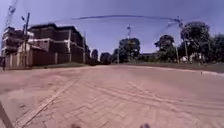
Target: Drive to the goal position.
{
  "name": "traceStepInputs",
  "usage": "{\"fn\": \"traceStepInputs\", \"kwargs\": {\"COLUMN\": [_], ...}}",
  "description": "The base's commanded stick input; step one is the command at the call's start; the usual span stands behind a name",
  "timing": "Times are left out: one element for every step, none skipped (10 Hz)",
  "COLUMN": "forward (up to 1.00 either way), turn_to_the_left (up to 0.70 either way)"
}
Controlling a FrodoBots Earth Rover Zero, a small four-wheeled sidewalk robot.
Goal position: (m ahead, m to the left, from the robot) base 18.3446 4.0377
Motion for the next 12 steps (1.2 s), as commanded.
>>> {"fn": "traceStepInputs", "kwargs": {"forward": [0.30, 0.30, 0.30, 0.30, 0.30, 0.30, 0.30, 0.30, 0.30, 0.30, 0.30, 0.30], "turn_to_the_left": [0.00, 0.00, 0.00, 0.00, 0.00, 0.00, 0.00, 0.00, 0.00, 0.00, 0.00, 0.00]}}
